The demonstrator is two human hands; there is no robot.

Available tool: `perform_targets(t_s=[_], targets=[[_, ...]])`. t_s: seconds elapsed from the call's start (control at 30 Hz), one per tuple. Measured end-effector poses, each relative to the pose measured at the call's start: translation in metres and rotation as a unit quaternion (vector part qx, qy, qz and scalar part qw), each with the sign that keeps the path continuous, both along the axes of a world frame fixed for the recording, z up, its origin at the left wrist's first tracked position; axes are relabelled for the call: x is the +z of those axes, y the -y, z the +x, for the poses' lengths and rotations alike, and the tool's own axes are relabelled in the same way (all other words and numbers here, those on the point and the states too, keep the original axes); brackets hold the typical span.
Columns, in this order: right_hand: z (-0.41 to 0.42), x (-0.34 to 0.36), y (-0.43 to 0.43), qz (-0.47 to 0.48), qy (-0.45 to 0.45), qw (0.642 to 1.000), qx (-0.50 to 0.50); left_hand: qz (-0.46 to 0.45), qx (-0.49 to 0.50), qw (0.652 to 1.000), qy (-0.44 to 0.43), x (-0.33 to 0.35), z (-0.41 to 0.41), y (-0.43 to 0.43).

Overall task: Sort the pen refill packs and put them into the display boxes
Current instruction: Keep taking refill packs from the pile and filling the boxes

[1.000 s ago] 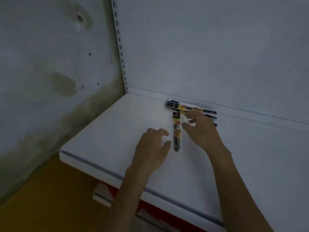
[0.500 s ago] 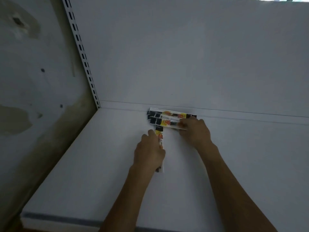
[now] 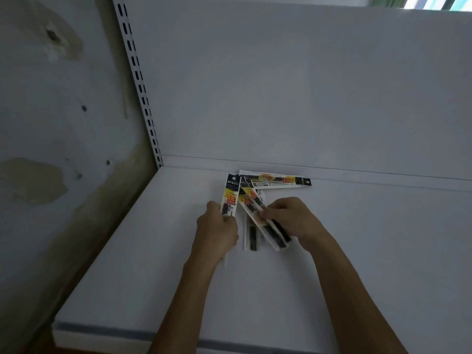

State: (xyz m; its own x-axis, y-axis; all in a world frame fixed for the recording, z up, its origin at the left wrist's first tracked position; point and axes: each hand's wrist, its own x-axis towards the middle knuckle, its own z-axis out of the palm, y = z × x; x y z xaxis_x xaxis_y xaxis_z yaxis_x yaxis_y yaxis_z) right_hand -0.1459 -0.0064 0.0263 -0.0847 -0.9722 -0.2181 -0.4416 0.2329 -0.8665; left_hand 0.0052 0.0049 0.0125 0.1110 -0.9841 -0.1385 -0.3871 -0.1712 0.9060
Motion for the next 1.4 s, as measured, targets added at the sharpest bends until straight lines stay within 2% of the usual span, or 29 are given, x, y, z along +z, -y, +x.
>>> perform_targets(t_s=[0.2, 0.37, 0.47, 0.6, 0.73, 1.0, 1.17, 1.27, 1.4], targets=[[-0.007, 0.005, -0.018, -0.025, 0.073, 0.997, -0.004, -0.003, -0.008, 1.000, -0.016, 0.003, 0.003, -0.007], [-0.019, 0.016, -0.040, -0.064, 0.102, 0.992, -0.037, -0.063, -0.053, 0.997, 0.002, 0.012, -0.006, -0.016], [-0.039, 0.023, -0.061, -0.083, 0.137, 0.982, -0.097, -0.093, -0.094, 0.991, -0.014, 0.023, -0.032, -0.020], [-0.081, 0.025, -0.101, -0.110, 0.152, 0.954, -0.232, -0.120, -0.191, 0.974, -0.027, 0.029, -0.082, -0.038], [-0.131, 0.026, -0.156, -0.139, 0.105, 0.926, -0.334, -0.145, -0.275, 0.950, -0.041, 0.039, -0.140, -0.060], [-0.233, -0.001, -0.258, -0.160, 0.060, 0.844, -0.508, -0.143, -0.427, 0.891, -0.051, 0.038, -0.262, -0.129], [-0.311, -0.012, -0.342, -0.128, -0.072, 0.820, -0.554, -0.192, -0.449, 0.872, -0.044, 0.028, -0.339, -0.194], [-0.365, -0.016, -0.389, -0.119, -0.080, 0.799, -0.584, -0.192, -0.460, 0.866, -0.045, 0.022, -0.391, -0.234], [-0.423, -0.020, -0.431, -0.107, -0.082, 0.797, -0.588, -0.204, -0.464, 0.862, -0.038, 0.010, -0.456, -0.269]])
